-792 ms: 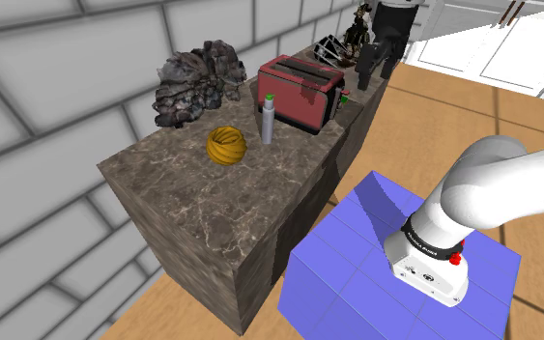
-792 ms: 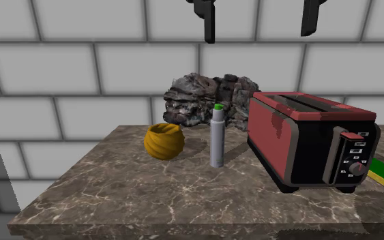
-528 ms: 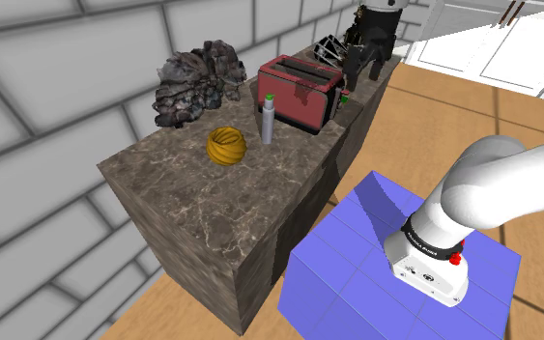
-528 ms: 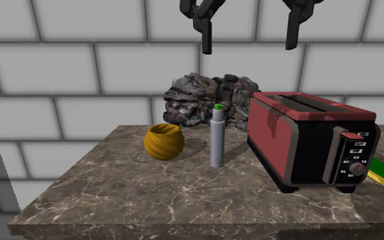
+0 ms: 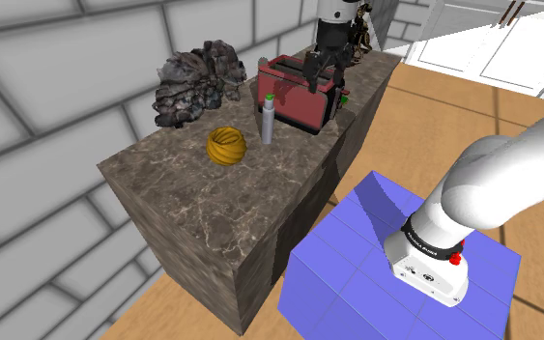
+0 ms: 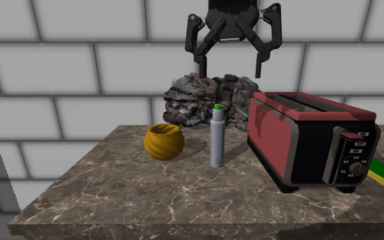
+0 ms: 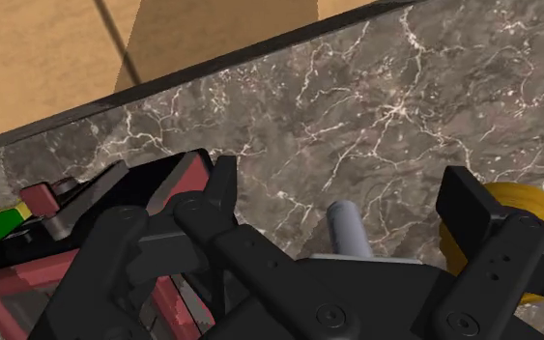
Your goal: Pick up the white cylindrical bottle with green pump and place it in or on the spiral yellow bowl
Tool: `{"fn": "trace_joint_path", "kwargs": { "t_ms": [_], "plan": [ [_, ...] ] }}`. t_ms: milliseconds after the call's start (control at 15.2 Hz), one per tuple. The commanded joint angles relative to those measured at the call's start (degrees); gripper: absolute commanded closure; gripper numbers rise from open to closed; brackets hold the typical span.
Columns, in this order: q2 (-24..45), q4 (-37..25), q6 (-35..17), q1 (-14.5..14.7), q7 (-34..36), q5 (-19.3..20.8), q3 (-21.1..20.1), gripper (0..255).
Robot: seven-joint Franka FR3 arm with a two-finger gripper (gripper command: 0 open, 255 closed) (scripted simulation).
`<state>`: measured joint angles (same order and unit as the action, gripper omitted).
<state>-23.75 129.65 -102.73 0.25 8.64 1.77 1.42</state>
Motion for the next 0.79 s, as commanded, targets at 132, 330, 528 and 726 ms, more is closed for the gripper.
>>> {"fn": "trace_joint_path", "kwargs": {
  "t_ms": [132,330,528,726],
  "plan": [
    [9.5,-5.9,-3.2,0.3,1.8,-1.0,-0.5,0],
    [16.4,-10.9,-4.7,0.4,3.0,-1.6,-0.7,0],
    [23.4,-16.7,-5.6,0.6,4.0,-2.2,-0.8,0],
    [30.4,-23.3,-5.8,0.7,5.0,-2.7,-0.9,0]
  ]
}}
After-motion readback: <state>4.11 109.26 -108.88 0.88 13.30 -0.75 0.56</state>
